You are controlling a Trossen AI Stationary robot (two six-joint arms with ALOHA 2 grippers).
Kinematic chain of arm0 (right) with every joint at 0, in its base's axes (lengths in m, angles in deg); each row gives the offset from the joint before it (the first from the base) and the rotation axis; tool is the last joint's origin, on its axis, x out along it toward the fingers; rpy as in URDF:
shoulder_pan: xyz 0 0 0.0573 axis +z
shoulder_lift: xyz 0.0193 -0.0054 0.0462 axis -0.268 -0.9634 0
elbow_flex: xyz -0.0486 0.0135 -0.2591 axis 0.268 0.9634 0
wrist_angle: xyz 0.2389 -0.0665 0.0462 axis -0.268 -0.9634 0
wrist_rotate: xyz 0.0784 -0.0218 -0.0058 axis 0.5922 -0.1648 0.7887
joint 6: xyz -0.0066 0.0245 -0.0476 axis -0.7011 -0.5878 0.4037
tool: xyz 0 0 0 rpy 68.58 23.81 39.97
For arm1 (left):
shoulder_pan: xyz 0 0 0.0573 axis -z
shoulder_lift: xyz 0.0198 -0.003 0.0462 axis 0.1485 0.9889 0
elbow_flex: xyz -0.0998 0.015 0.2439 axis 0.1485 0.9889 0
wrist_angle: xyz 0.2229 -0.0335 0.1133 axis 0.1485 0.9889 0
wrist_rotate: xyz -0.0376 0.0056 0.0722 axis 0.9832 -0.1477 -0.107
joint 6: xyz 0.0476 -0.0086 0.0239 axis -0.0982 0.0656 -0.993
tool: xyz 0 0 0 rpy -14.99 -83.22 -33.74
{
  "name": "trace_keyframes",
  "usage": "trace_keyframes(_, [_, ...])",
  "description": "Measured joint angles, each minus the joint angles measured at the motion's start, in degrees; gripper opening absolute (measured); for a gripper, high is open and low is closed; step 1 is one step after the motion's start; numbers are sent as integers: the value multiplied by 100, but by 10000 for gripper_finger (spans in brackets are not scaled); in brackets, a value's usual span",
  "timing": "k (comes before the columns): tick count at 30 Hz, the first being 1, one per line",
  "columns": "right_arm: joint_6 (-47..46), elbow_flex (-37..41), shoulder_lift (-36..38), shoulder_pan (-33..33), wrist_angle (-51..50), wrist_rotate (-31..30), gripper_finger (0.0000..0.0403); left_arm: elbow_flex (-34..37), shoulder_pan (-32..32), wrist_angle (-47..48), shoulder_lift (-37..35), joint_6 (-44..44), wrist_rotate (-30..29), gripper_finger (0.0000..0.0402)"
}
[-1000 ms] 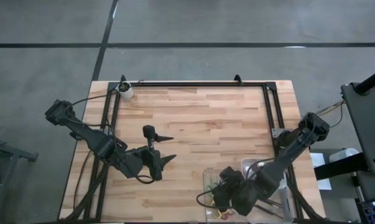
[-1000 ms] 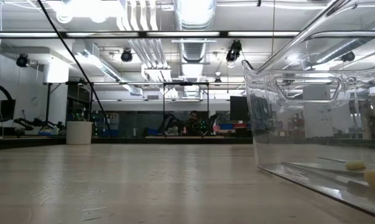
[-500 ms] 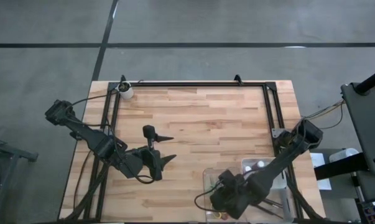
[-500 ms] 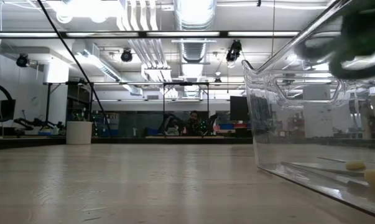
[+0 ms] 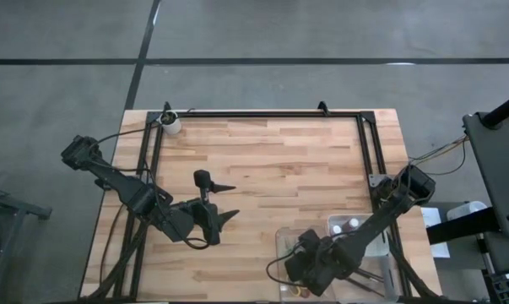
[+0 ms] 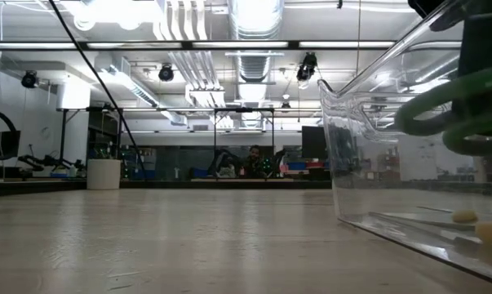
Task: Pick & Place Paint Supplies
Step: Put the green scissors into the left transparent bin, then return to Home Position
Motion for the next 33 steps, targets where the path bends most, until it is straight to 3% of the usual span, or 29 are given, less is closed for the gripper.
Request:
trace_keyframes(19, [10, 17, -9, -77, 36, -116, 89, 0, 0, 2, 0, 7, -1, 314])
trace_keyframes(28, [20, 17, -9, -88, 73, -113, 175, 0, 0, 2, 0, -11, -2, 314])
trace_keyframes(33, [42, 17, -11, -88, 71, -111, 198, 0, -2, 2, 0, -11, -1, 314])
